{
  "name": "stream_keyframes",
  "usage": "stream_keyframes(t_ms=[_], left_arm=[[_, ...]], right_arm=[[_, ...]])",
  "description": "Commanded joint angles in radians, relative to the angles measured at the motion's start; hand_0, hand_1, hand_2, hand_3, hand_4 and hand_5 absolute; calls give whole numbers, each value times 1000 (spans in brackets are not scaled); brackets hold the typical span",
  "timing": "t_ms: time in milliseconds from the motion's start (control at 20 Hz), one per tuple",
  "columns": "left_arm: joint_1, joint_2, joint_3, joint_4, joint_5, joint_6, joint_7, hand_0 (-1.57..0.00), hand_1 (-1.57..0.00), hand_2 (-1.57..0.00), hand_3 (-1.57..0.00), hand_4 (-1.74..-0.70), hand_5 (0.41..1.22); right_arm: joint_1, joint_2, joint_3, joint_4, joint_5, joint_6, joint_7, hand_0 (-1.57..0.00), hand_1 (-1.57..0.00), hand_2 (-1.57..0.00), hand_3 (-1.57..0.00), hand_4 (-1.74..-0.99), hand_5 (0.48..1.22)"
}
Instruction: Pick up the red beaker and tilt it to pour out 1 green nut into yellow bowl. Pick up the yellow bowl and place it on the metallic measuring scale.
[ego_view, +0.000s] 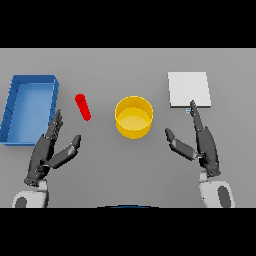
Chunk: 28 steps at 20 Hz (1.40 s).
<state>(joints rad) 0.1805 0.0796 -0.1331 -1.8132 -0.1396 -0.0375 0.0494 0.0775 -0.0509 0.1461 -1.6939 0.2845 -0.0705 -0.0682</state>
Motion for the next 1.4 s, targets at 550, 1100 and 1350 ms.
stream_keyframes(t_ms=[550,1100,1350], left_arm=[[-334,1,90,411,5,-3,-5,1,1,1,1,-1178,637],[-547,-13,116,683,-48,38,-80,1,1,1,1,-1199,669],[-606,-34,154,780,-26,55,-149,1,1,1,1,-1246,695]], right_arm=[[8,11,-8,7,-68,48,-30,1,1,1,1,-1229,626],[15,4,-16,-15,-77,50,-18,1,1,1,1,-1234,635],[17,2,-17,-24,-81,52,-7,1,1,1,1,-1245,642]])
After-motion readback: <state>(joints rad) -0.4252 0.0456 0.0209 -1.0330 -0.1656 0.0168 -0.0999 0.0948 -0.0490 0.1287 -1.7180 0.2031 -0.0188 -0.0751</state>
